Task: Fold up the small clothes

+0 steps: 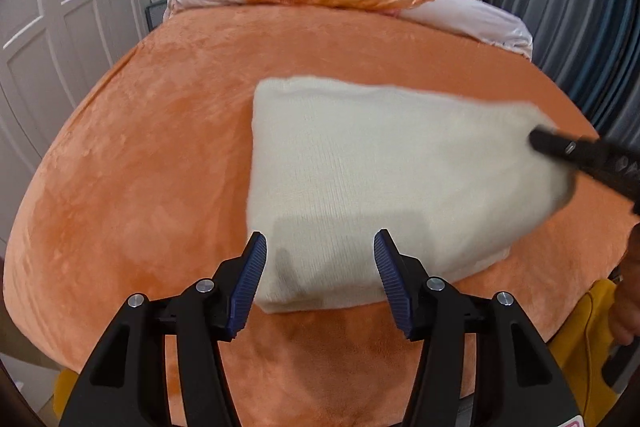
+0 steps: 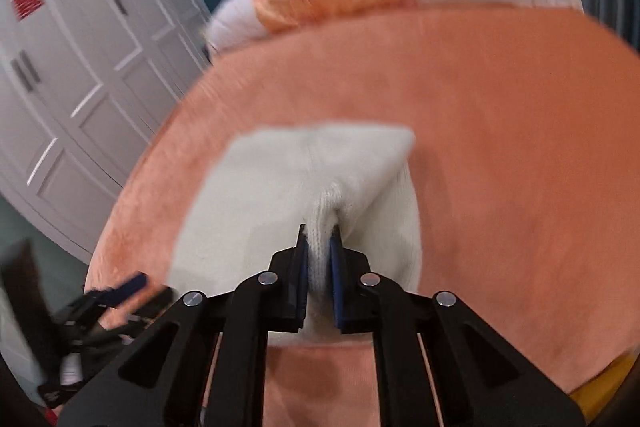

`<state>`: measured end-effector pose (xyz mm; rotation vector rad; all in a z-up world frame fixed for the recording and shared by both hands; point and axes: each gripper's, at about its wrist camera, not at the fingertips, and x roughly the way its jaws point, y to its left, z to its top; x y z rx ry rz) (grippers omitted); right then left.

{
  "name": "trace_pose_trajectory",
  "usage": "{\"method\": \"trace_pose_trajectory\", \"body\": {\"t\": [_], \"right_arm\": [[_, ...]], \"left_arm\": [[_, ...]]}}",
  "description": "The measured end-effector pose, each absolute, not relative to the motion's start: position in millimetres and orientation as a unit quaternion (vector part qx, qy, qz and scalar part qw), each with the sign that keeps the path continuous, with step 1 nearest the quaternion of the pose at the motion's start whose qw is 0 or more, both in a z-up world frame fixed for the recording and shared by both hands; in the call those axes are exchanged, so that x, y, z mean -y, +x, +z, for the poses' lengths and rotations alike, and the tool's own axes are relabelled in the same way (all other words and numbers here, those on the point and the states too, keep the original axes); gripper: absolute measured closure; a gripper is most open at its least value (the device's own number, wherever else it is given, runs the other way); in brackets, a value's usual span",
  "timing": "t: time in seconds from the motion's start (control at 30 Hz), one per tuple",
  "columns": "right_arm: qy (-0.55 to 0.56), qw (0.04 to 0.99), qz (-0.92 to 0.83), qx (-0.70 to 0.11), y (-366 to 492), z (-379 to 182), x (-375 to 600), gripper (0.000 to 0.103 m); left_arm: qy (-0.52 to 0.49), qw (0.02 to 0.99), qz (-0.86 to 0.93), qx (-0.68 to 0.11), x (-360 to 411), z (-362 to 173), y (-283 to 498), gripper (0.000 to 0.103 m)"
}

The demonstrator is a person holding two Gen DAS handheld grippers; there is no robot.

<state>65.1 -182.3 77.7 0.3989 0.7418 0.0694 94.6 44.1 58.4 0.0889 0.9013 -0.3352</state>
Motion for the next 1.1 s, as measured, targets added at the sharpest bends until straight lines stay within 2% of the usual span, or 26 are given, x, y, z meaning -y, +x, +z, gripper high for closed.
{"method": "trace_pose_trajectory", "body": {"t": [0.1,0.17,0.4,0.47,0.6,0.77,0.97,1.03,1.1], "right_arm": [[0.182,0.871,0.001,-0.456,92,15,188,0.094],[0.198,0.855,-0.002,-0.479,91,-11,190,0.093],[0.186,0.889,-0.023,-0.418,61,38,184,0.092],[0.171,0.887,-0.022,-0.429,56,36,179,0.091],[0.141,0.865,-0.031,-0.48,64,-3,174,0.091],[0.163,0.877,-0.032,-0.451,53,15,176,0.091],[0.17,0.891,-0.047,-0.418,18,20,169,0.09],[0.172,0.893,-0.063,-0.411,8,9,166,0.072],[0.17,0.891,-0.073,-0.415,-2,-2,159,0.066]], "left_arm": [[0.051,0.88,-0.148,-0.448,-38,43,98,0.049],[0.07,0.879,-0.134,-0.452,-33,36,97,0.049],[0.078,0.88,-0.114,-0.455,-29,36,95,0.049],[0.077,0.88,-0.109,-0.456,-28,36,94,0.049],[0.076,0.88,-0.102,-0.458,-25,35,90,0.047],[0.075,0.879,-0.098,-0.46,-24,37,82,0.042],[0.064,0.878,-0.092,-0.466,-22,28,63,0.042],[0.044,0.873,-0.091,-0.477,-21,18,55,0.042],[0.04,0.872,-0.089,-0.48,-19,8,48,0.042]]}}
